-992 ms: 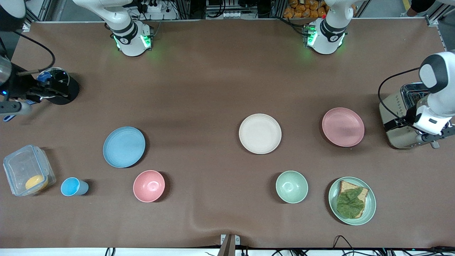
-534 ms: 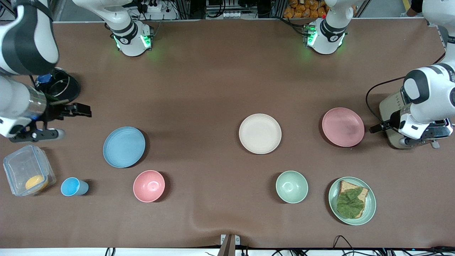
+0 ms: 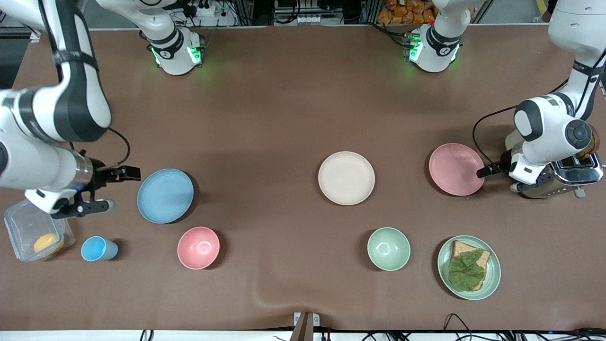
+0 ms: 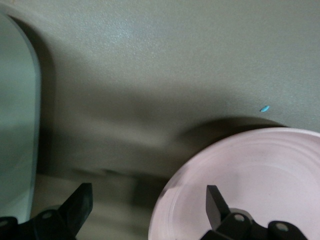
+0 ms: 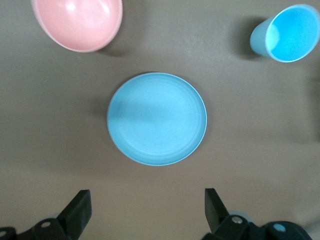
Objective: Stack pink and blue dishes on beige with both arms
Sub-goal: 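Reach the right gripper to the blue plate while the left gripper reaches pink, then grip the pink plate with the left gripper while the right gripper grips blue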
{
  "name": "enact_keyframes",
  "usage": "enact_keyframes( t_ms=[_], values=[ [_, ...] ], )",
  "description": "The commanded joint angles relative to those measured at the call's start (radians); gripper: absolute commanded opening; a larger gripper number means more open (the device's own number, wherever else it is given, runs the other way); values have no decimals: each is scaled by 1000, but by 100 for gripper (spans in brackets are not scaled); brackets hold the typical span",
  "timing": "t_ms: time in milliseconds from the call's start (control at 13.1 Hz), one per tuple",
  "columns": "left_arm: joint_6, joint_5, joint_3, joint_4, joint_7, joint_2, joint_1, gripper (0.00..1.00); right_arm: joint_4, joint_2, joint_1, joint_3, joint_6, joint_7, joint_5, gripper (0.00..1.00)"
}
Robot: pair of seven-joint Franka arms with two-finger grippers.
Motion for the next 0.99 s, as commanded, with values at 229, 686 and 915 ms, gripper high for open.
enact_keyframes(
  t_ms=[229,686,915],
  values=[
    [20,-78,-21,-8,-5,19,3,65,-192,64,-90,3,318,-43,8,100],
    [-3,-79,-71,2,-68,-34,-1,0,-329,126,-139,5,512,-43,15,100],
    [-169,-82,-205,60,-80,-135,-1,0,-329,173,-154,3,512,-43,86,100]
  ],
)
